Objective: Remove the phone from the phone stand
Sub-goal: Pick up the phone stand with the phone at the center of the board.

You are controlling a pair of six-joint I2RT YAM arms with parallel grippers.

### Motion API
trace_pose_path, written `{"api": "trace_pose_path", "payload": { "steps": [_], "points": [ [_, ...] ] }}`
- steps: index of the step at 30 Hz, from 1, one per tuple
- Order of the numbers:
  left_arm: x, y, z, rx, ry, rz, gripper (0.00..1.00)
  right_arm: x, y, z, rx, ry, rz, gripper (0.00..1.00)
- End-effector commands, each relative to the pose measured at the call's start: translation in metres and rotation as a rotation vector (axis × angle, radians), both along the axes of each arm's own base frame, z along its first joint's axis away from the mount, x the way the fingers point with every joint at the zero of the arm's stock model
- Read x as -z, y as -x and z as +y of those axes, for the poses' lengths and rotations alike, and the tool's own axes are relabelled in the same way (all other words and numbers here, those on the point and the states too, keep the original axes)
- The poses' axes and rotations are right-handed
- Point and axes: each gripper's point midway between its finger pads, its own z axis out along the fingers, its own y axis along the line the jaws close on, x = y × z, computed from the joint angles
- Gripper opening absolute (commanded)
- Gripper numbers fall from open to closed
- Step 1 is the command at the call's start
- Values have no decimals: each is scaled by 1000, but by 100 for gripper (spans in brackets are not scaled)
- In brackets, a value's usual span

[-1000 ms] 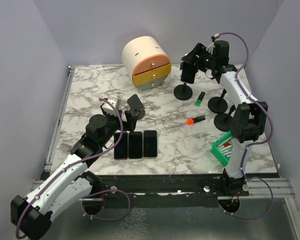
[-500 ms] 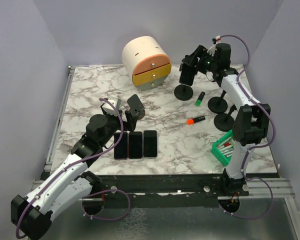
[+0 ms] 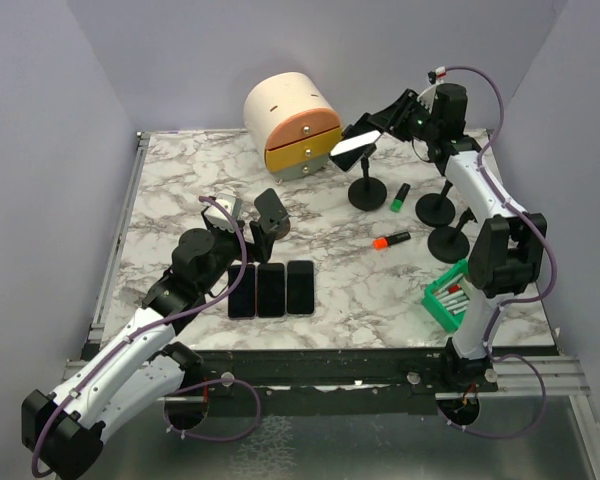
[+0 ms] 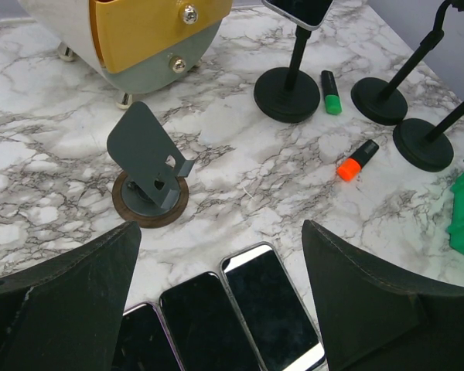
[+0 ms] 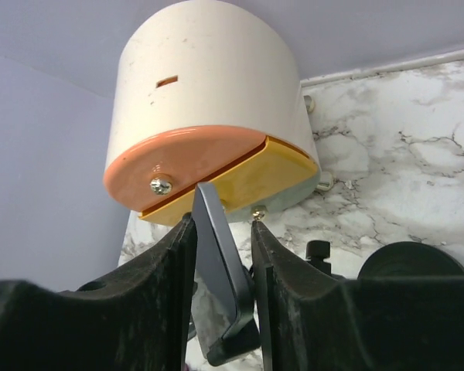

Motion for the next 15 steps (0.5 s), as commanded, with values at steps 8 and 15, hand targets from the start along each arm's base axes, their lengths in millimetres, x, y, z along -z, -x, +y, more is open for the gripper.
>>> {"api": "trace_pose_path", "payload": {
  "steps": [8, 15],
  "points": [
    [-17, 2, -7, 36, 27, -35, 85, -20, 12, 8, -54, -25, -56, 34],
    [-17, 3, -8, 39, 29, -35, 85, -13, 19, 9, -69, -25, -46, 48]
  ]
}}
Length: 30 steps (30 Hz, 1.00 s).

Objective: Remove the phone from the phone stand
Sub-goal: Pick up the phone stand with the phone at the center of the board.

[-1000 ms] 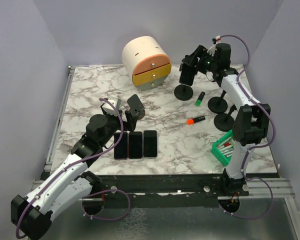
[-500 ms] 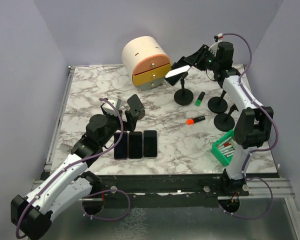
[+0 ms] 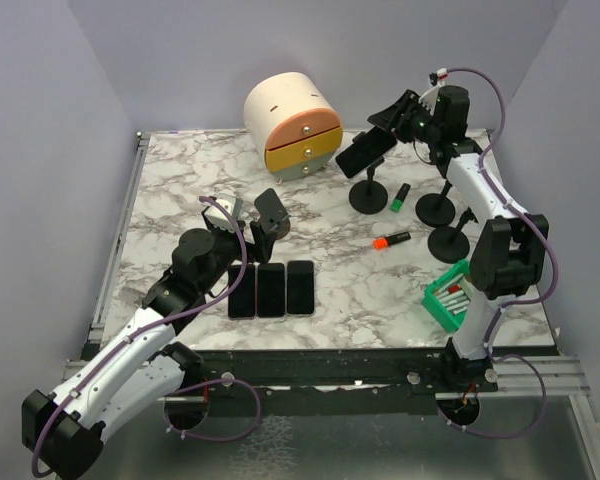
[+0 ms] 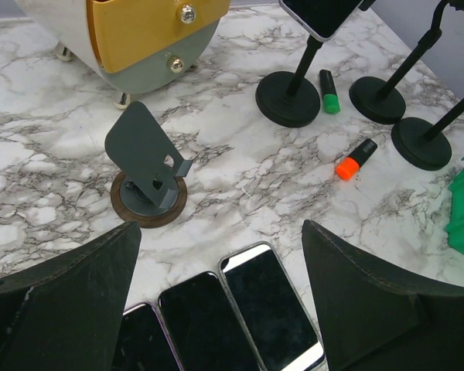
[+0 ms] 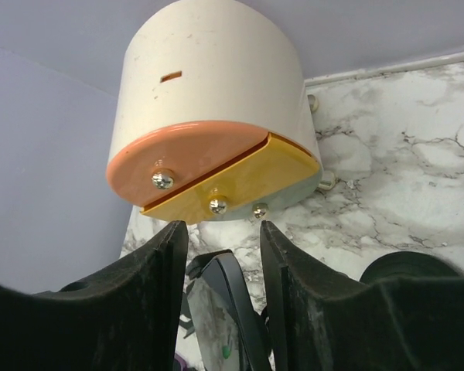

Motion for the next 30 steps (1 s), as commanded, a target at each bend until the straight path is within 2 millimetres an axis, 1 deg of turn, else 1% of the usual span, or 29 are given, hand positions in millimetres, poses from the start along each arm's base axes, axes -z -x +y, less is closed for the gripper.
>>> {"api": "trace_pose_path", "payload": {
  "steps": [1, 4, 8, 13, 17, 19, 20, 22, 23, 25, 30],
  "points": [
    [-18, 2, -6, 30, 29, -36, 85, -7, 15, 7, -47, -13, -23, 49],
    [-18, 2, -7, 33, 30, -37, 85, -4, 18, 7, -50, -12, -16, 51],
    [-20, 3, -7, 33, 33, -40, 85, 0, 22, 6, -45, -10, -10, 50],
    [-20, 3, -7, 35, 34, -41, 85, -1, 26, 5, -42, -14, -13, 43],
    [-20, 4, -7, 36, 35, -41, 85, -7, 28, 5, -40, -17, -28, 34],
    [-20, 4, -6, 35, 36, -44, 85, -12, 29, 5, -39, -21, -37, 27],
    [-21, 4, -6, 35, 36, -44, 85, -15, 29, 5, -39, -23, -43, 22],
    [-21, 4, -7, 36, 37, -45, 85, -19, 31, 5, -40, -26, -50, 6],
    [-21, 4, -6, 35, 37, -45, 85, -22, 32, 5, -39, -29, -53, 1],
    [-21, 4, -7, 37, 37, -44, 85, -27, 34, 5, -41, -34, -60, 0],
    [-21, 4, -6, 36, 38, -45, 85, -46, 44, 6, -52, -59, -92, 0]
  ]
}}
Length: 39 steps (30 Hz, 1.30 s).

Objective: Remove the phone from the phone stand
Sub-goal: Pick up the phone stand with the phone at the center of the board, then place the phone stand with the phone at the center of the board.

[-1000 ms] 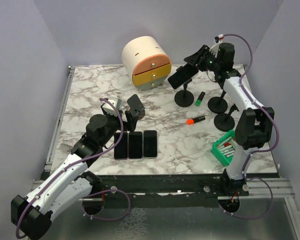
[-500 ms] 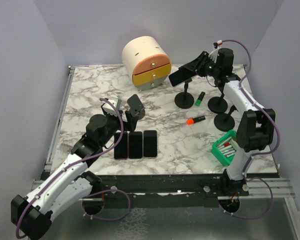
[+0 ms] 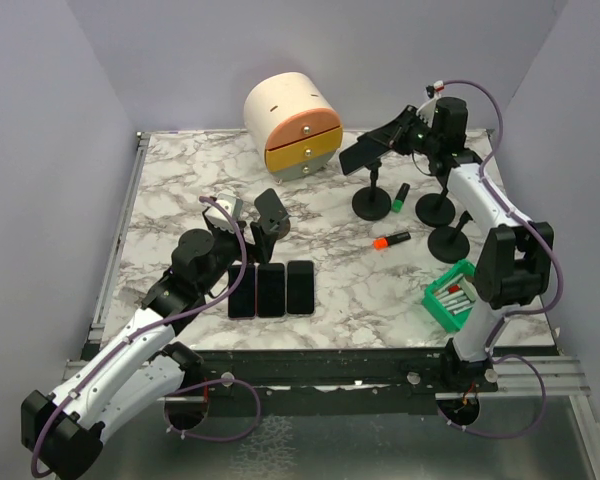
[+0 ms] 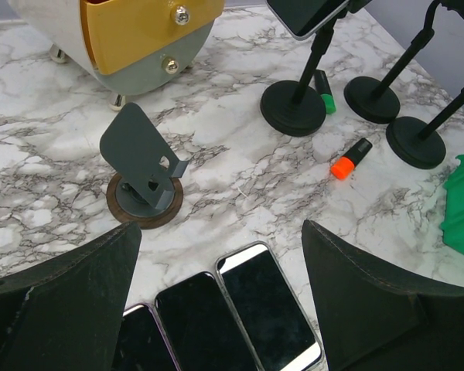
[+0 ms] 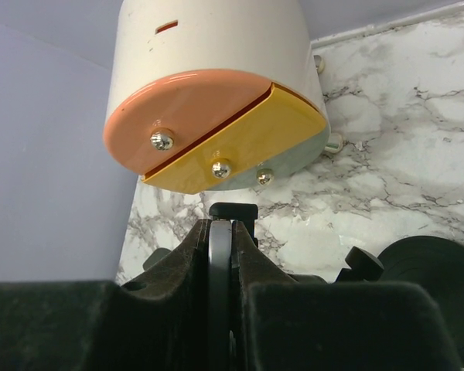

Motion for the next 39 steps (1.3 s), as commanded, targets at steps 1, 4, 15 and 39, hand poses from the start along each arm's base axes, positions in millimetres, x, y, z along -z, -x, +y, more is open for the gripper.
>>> {"api": "trace_pose_path", "payload": {
  "steps": [1, 4, 15, 39],
  "points": [
    [-20, 3, -4, 23, 34, -42, 85, -68, 19, 3, -32, -55, -154, 0],
    [-20, 3, -5, 25, 35, -42, 85, -84, 28, 5, -49, -82, -177, 0],
    [-24, 4, -2, 13, 38, -55, 85, -134, 98, 38, -192, -101, -274, 0],
    [-30, -1, 20, -103, 35, -86, 85, -64, 290, 78, -697, -27, -141, 0]
  ]
}}
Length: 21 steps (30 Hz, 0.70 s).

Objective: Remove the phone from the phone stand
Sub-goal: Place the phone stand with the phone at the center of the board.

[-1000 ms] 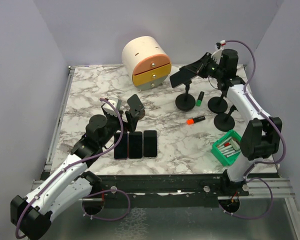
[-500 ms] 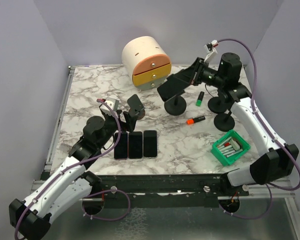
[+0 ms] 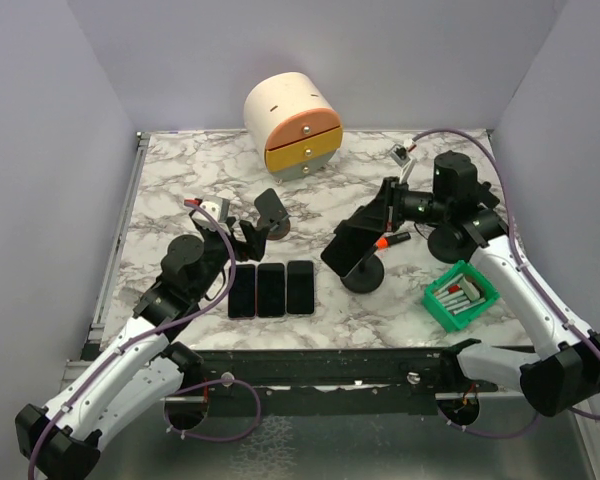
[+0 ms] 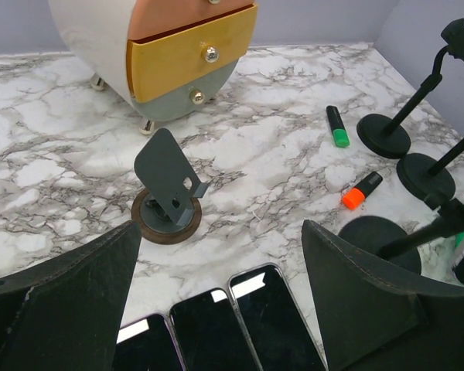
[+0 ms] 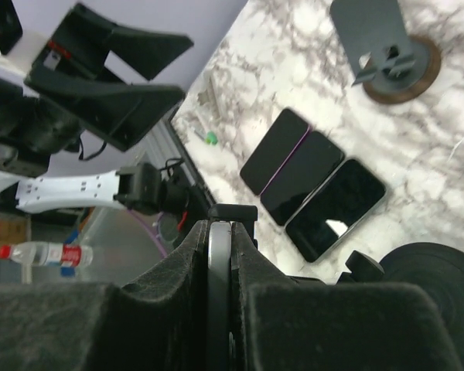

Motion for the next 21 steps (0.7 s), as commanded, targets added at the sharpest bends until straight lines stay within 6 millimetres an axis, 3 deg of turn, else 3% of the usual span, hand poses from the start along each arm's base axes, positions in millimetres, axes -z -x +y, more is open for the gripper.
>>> {"api": "trace_pose_path", "payload": {
  "steps": [1, 10, 21],
  "points": [
    [-6, -2, 1, -11, 0, -13, 85, -23, 35, 7, -130, -107, -29, 0],
    [-5, -3, -1, -4, -7, -8, 85, -20, 57, 12, -200, -150, 35, 0],
    [-3, -3, -3, 5, -11, -3, 85, 17, 66, 13, -214, -124, 134, 0]
  ]
}}
